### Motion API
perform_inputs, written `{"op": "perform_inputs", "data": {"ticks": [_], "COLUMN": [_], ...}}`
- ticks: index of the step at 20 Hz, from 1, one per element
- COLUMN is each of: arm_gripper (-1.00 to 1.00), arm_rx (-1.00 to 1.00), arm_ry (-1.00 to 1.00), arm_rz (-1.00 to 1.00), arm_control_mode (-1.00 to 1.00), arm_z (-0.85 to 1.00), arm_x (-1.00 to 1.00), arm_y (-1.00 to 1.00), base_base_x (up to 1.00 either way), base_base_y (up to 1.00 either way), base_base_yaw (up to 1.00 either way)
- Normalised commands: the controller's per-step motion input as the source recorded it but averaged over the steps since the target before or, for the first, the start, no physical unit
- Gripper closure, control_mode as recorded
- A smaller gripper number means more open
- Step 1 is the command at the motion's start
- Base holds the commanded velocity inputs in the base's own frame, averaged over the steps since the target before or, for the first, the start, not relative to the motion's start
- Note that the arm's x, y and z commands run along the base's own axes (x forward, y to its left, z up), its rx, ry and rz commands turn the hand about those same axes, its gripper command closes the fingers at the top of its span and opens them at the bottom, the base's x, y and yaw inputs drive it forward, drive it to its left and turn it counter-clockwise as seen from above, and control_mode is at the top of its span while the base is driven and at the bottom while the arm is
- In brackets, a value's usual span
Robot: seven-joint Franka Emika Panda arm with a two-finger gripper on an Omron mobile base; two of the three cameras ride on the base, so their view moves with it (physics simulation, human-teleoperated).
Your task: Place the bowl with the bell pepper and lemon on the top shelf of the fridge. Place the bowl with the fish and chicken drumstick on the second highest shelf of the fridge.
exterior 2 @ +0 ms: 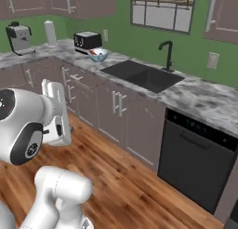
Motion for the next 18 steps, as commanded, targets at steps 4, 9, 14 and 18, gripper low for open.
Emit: {"op": "perform_inputs", "data": {"ticks": [4,9,14,18], "arm_gripper": [-1.00,-1.00,-1.00,-1.00], "arm_rx": [0.00,0.00,0.00,0.00], "arm_ry": [0.00,0.00,0.00,0.00], "arm_rz": [0.00,0.00,0.00,0.00], "arm_control_mode": [1.00,1.00,1.00,1.00], "arm_z": [0.00,0.00,0.00,0.00], "arm_x": [0.00,0.00,0.00,0.00], "arm_y": [0.00,0.00,0.00,0.00], "base_base_x": [1.00,1.00,1.00,1.00], "base_base_y": [0.87,0.82,0.90,0.84], "base_base_yaw": [-0.32,-0.33,-0.33,-0.31]}}
